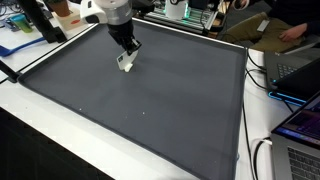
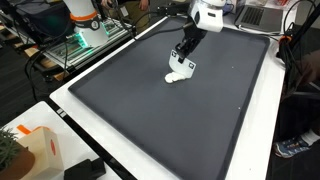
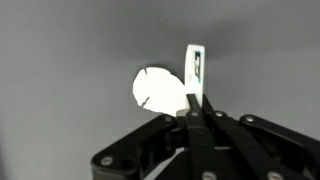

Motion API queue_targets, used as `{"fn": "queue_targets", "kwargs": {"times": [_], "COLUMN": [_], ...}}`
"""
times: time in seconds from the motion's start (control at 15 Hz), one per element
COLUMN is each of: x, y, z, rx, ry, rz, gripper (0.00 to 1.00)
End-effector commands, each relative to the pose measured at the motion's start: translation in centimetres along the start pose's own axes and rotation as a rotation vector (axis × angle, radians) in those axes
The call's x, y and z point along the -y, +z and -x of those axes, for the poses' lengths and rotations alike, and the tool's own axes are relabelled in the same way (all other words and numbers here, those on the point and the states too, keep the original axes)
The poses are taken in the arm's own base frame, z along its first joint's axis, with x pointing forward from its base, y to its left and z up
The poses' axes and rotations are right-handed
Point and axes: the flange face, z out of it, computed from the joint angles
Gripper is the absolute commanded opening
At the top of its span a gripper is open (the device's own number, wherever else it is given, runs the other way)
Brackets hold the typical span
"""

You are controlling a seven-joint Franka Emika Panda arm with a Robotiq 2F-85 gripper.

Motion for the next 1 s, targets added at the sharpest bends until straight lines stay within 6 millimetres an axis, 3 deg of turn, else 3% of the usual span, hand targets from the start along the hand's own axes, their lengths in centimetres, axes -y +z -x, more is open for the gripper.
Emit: {"fn": "queue_targets", "kwargs": {"times": [0.0, 0.2, 0.47, 0.73, 0.93], "x": [-0.5, -1.1, -2.5, -3.3, -3.8], "y": [2.4, 1.5, -0.8, -2.5, -3.4], "z": [-4.2, -6.2, -7.8, -7.3, -5.5], "rx": [0.138, 0.172, 0.079, 0.006, 0.020], "ry": [0.054, 0.121, 0.186, 0.229, 0.203], "rz": [-0.031, -0.108, -0.138, -0.123, -0.112], "gripper": [0.01, 0.01, 0.01, 0.01, 0.01]}}
